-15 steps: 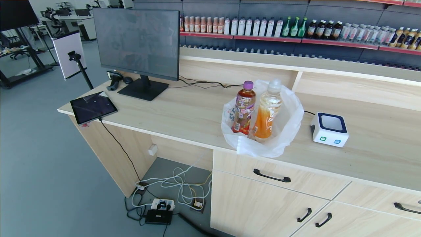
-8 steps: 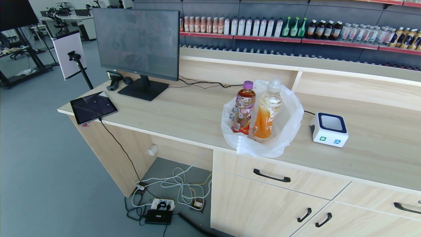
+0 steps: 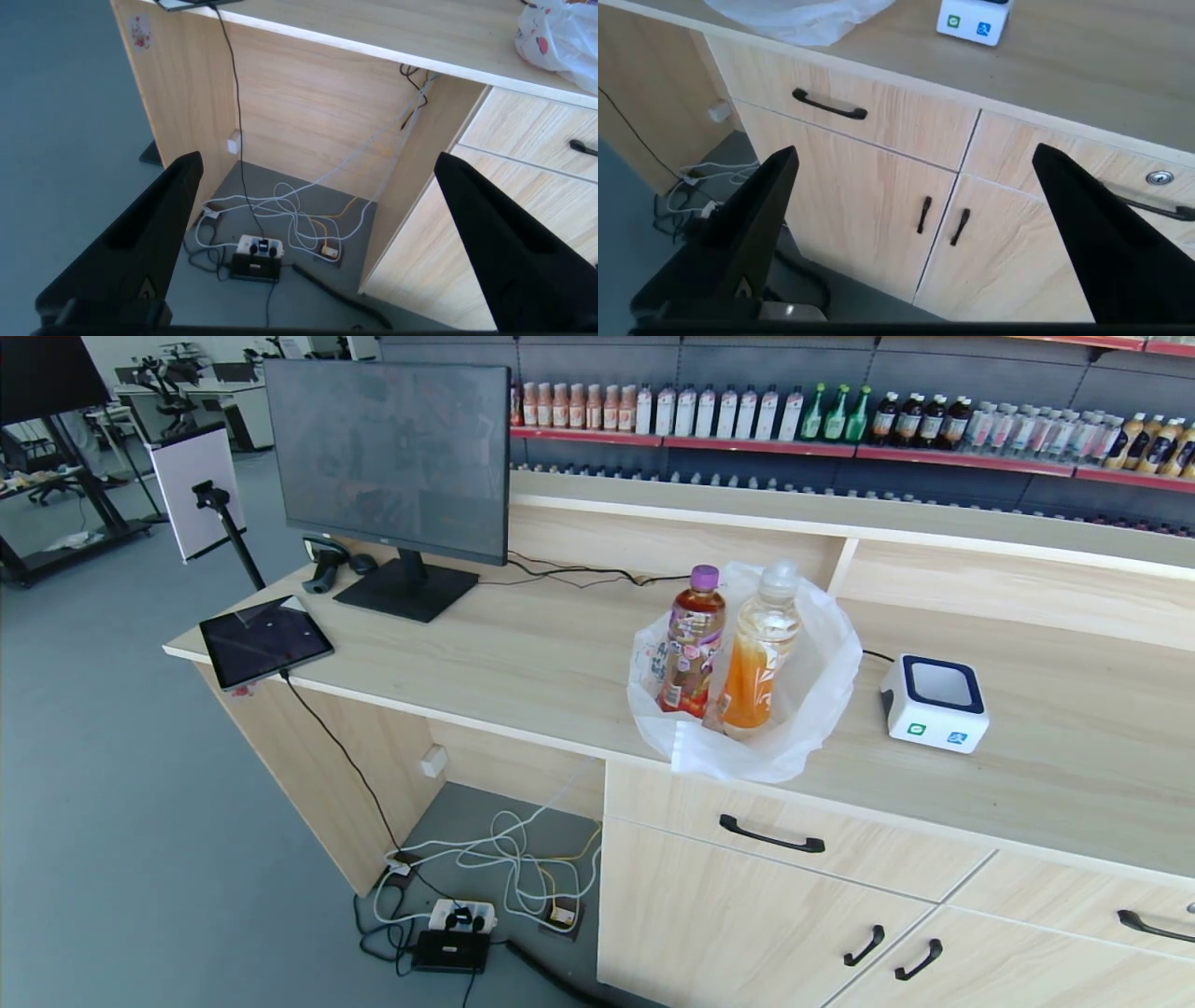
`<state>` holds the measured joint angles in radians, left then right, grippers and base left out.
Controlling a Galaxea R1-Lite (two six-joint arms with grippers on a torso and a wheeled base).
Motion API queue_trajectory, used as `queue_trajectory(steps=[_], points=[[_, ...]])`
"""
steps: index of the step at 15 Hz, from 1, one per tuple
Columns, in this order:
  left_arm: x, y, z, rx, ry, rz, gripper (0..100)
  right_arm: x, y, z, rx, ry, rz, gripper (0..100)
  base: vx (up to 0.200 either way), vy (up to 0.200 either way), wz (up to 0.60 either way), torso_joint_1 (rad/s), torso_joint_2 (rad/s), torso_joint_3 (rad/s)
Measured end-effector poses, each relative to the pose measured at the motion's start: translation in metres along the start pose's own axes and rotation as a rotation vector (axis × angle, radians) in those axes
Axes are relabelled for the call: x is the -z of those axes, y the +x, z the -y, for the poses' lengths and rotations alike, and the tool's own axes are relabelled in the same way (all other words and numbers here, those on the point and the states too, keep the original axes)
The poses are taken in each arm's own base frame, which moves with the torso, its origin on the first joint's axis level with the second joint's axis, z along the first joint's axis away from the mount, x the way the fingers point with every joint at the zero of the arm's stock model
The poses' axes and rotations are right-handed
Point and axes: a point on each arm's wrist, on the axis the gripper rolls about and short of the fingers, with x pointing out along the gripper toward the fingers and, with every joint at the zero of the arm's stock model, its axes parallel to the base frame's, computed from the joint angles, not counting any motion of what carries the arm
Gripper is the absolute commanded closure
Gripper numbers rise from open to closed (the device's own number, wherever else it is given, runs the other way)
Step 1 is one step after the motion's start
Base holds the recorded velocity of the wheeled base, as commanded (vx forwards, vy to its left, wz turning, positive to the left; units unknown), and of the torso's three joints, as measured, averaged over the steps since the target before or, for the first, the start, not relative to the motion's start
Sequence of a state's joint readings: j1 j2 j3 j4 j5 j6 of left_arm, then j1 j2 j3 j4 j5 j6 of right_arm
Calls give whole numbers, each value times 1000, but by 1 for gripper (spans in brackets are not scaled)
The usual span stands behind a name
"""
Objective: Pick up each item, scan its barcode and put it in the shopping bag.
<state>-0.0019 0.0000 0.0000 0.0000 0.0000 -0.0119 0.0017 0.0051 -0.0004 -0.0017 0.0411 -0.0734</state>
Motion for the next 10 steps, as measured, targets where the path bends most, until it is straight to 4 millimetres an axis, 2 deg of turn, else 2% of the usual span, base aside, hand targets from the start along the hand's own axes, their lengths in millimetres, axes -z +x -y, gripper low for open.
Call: queue_trajectory(steps=[5,10], points=[[0,0,0,1,0,0,0,0,0,0,4,17,6,0,0,0,0,0,0,0],[0,0,0,0,1,0,0,0,0,0,5,20,5,0,0,0,-600,4,4,3]])
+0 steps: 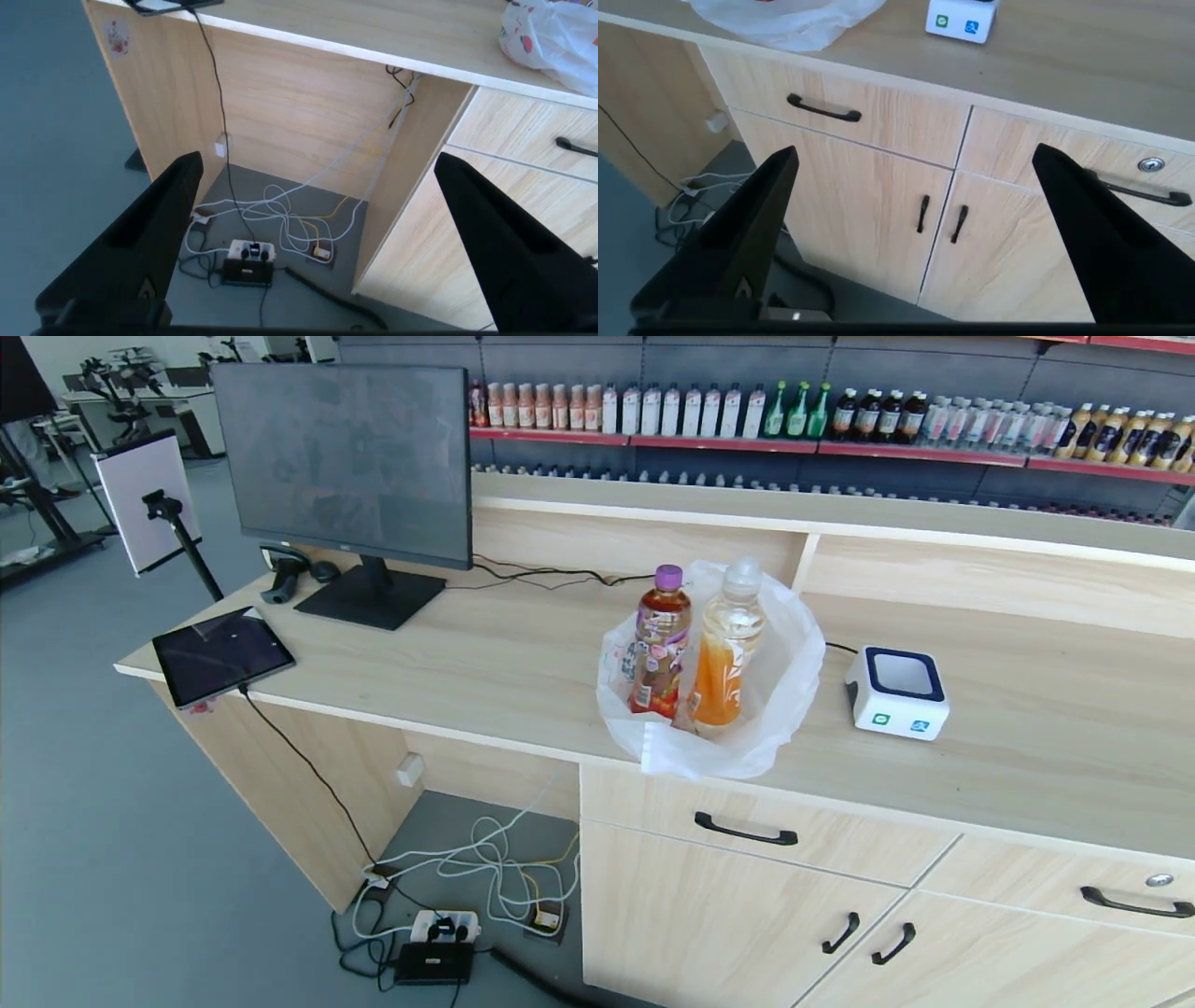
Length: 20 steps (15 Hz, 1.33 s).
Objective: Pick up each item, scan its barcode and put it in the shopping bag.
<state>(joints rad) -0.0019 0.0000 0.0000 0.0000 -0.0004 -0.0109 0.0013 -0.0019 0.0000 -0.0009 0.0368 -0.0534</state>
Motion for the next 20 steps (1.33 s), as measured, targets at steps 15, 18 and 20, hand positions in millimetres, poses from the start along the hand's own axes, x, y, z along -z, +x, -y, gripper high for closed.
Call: queue_trajectory(steps=[15,18,20], points=[[0,0,0,0,0,0,0,0,0,0,2,7,-1,0,0,-133,-160,4,2,2],[0,0,0,0,0,0,0,0,0,0,2,6,-1,0,0,-133,0,3,0,-2],[0,0,0,0,0,0,0,0,0,0,1,5,-1,0,0,0,0,0,0,0]])
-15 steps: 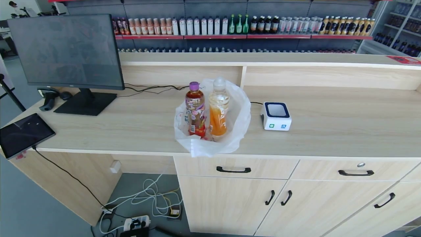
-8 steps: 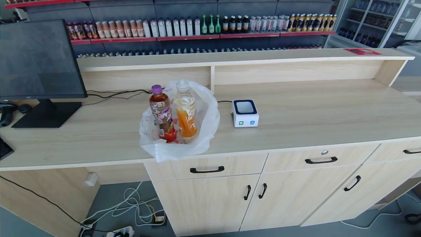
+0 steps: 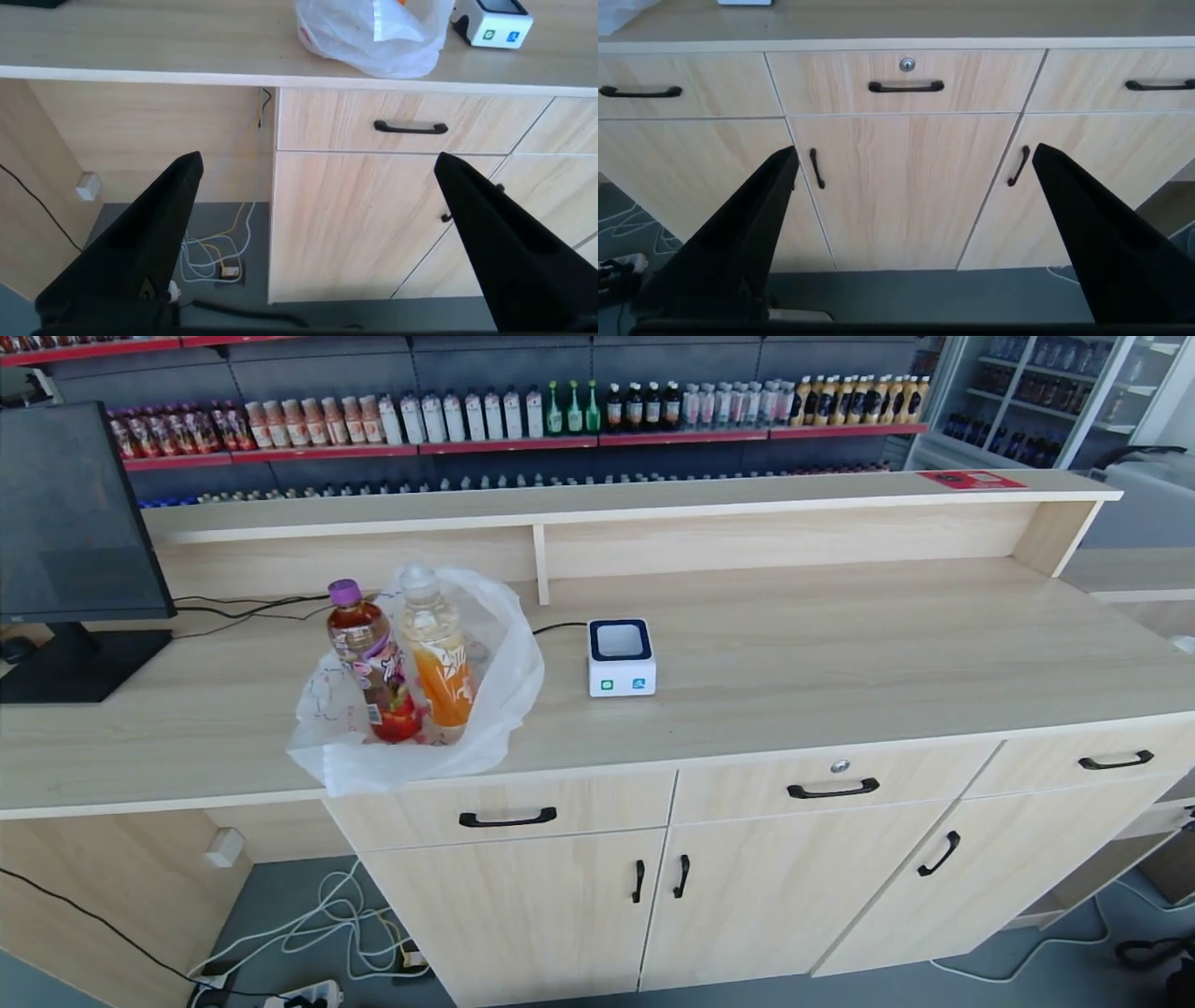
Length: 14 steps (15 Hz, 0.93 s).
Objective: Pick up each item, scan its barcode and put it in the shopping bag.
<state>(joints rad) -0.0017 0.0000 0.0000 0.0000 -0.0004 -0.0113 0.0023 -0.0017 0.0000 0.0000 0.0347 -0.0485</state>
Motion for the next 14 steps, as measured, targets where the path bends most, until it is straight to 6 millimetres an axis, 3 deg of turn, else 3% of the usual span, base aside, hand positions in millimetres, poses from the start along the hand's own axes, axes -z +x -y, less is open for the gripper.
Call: queue_trajectory(steps=[8,11,14], points=[[0,0,0,0,-2,0,0,0,0,0,-1,-9,1,0,-200,0,0,5,0,-1],[0,0,0,0,-2,0,0,0,0,0,0,-8,1,0,-200,0,600,-4,2,2],[0,0,0,0,-2,0,0,0,0,0,-1,-7,0,0,-200,0,0,-5,-2,1]])
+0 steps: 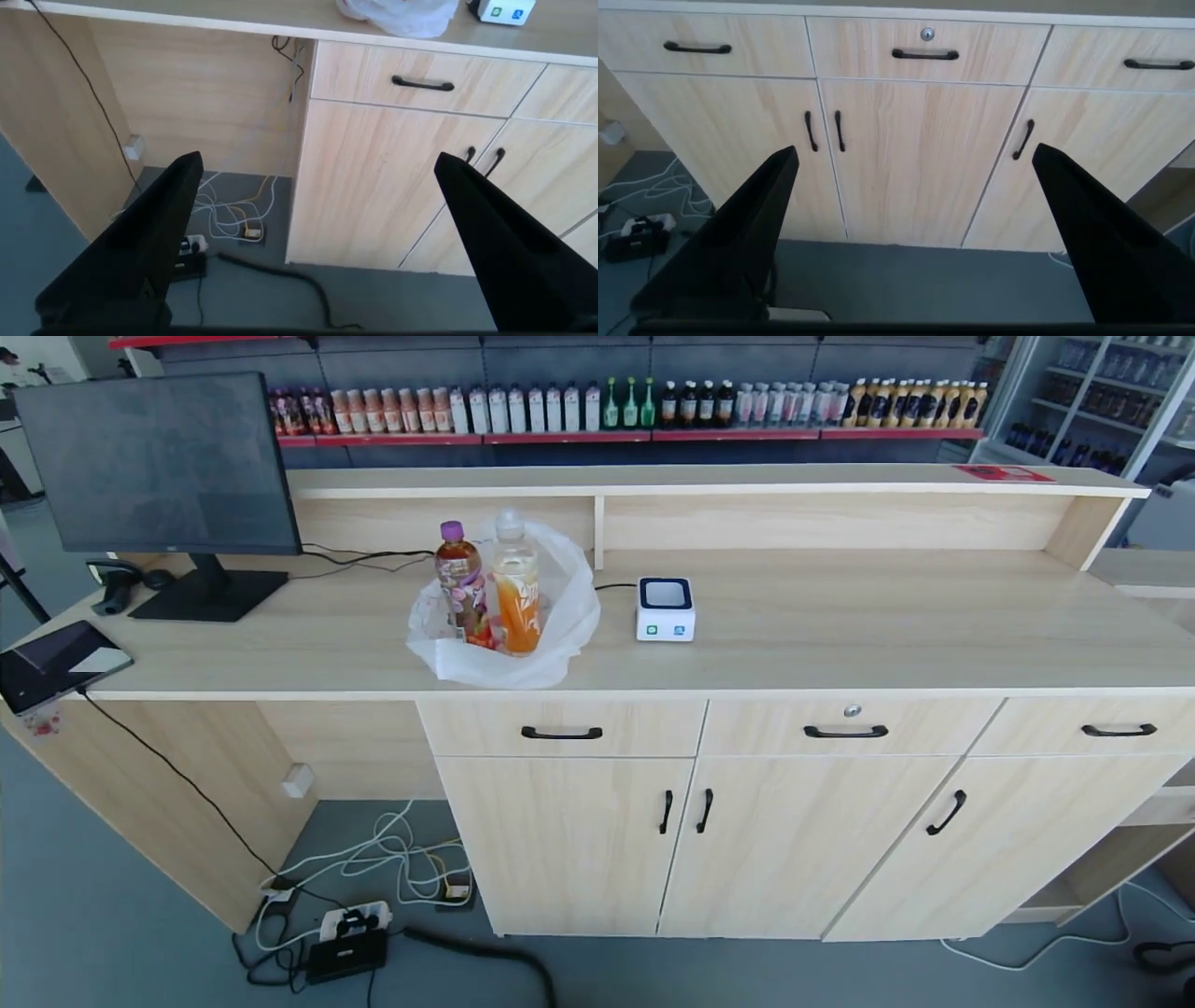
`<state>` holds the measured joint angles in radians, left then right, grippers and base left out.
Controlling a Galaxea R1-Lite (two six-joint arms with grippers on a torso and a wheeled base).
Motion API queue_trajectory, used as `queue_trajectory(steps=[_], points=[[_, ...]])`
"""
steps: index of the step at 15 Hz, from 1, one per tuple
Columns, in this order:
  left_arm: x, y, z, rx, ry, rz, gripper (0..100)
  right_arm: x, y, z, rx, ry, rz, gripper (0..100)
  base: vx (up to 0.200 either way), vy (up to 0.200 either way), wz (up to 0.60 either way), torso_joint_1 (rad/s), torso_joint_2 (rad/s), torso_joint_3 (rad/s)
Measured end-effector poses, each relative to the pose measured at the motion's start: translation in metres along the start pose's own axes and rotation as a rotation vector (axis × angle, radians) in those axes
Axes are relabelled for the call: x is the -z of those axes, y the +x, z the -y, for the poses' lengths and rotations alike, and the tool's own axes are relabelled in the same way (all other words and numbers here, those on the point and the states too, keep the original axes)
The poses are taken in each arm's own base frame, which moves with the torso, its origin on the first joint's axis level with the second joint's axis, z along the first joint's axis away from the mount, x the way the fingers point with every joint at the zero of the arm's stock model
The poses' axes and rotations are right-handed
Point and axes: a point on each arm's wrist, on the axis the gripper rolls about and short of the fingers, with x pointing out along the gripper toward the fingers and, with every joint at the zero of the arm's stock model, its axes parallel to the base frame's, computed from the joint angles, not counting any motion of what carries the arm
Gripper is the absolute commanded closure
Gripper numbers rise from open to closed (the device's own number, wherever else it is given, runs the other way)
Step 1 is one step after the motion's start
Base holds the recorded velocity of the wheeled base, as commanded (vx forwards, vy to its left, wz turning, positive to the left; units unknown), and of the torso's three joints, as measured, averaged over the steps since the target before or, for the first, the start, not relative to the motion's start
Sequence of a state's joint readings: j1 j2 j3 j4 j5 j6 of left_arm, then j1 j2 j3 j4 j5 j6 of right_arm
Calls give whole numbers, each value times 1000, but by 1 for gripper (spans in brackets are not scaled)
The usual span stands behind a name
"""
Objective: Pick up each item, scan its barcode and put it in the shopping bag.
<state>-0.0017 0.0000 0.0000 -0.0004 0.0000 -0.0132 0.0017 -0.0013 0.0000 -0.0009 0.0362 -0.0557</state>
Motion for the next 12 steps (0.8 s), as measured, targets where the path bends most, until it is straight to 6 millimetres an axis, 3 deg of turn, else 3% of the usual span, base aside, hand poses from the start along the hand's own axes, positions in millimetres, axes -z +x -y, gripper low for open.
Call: queue_trajectory(steps=[1,12], points=[[0,0,0,-1,0,-1,0,0,0,0,0,0,0,0,-200,0,0,2,7,-2],[0,0,0,1,0,0,0,0,0,0,1,0,0,0,0,0,0,0,0,0]])
